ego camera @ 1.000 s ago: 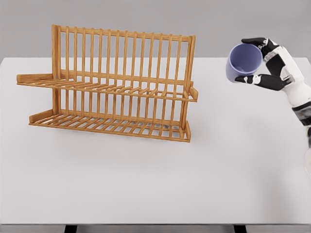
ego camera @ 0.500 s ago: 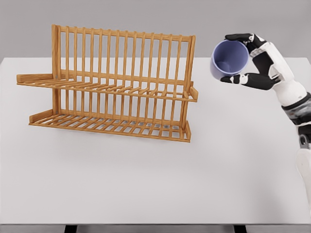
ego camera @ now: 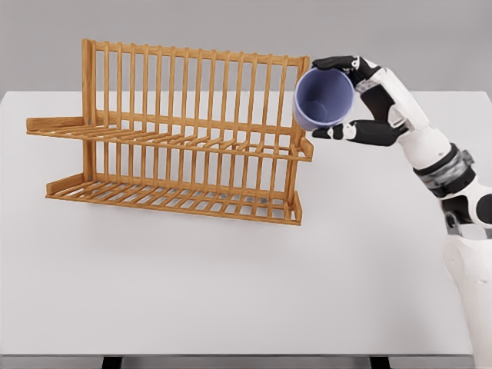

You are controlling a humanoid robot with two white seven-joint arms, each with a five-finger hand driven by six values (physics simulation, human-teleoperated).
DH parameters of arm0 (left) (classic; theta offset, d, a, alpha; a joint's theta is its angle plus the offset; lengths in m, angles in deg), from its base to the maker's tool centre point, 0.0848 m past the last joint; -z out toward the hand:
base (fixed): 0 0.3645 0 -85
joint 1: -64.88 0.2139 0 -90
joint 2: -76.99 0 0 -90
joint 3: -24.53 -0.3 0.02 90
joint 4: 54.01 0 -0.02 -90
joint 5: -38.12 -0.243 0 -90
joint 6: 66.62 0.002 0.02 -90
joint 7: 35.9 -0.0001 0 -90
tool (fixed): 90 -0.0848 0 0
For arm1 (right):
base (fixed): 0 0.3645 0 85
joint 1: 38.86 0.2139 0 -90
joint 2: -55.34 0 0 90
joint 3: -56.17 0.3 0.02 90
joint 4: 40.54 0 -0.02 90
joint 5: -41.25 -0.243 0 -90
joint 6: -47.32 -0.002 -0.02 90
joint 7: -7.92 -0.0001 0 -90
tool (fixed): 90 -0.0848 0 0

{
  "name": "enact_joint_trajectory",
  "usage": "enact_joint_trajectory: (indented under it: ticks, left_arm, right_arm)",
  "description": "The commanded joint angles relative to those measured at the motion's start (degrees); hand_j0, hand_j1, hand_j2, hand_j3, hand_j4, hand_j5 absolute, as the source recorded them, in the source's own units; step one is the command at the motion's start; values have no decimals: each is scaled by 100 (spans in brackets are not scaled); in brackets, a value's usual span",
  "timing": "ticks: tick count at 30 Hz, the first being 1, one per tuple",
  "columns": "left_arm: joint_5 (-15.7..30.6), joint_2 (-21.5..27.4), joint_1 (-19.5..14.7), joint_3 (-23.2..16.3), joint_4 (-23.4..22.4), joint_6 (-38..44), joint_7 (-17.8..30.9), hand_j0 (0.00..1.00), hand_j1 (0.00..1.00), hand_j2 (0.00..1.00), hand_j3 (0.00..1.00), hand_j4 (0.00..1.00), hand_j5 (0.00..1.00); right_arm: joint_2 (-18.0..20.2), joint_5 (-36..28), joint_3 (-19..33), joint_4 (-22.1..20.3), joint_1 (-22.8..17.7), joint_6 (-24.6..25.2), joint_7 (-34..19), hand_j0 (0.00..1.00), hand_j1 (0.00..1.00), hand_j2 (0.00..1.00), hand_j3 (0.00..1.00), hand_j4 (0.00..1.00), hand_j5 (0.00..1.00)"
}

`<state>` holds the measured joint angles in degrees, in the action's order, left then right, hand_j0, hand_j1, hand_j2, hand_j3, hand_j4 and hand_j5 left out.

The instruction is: Right arm put cup on second shelf

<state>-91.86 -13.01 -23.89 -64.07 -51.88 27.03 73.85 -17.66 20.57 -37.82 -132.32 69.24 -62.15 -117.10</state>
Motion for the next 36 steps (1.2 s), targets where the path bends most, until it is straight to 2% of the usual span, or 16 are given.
enact_joint_trajectory:
  ticks: [1, 13, 17, 22, 27, 36]
  left_arm:
    - [-2, 0, 0, 1, -2, 4, 2, 100, 100, 100, 100, 100, 100]
    - [-2, 0, 0, 1, -2, -5, 2, 100, 100, 100, 100, 100, 100]
    - [-2, 0, 0, 1, -2, -5, 2, 100, 100, 100, 100, 100, 100]
    - [-2, 0, 0, 1, -2, 4, 2, 100, 100, 100, 100, 100, 100]
    - [-2, 0, 0, 1, -2, -5, 2, 100, 100, 100, 100, 100, 100]
    - [-2, 0, 0, 1, -2, -5, 2, 100, 100, 100, 100, 100, 100]
  right_arm:
    - [-4, -33, -58, -25, 0, 4, 2, 69, 69, 69, 69, 69, 69]
    - [-21, 29, -190, 19, 62, 22, 2, 69, 69, 69, 69, 69, 69]
    - [-206, 284, -199, 54, 105, 30, 2, 69, 69, 69, 69, 69, 69]
    - [-241, 336, -339, 133, 184, 30, 2, 69, 69, 69, 69, 69, 69]
    - [-452, 459, -454, 178, 316, 39, 2, 69, 69, 69, 69, 69, 69]
    - [-540, 530, -656, 186, 316, 39, 2, 69, 69, 69, 69, 69, 69]
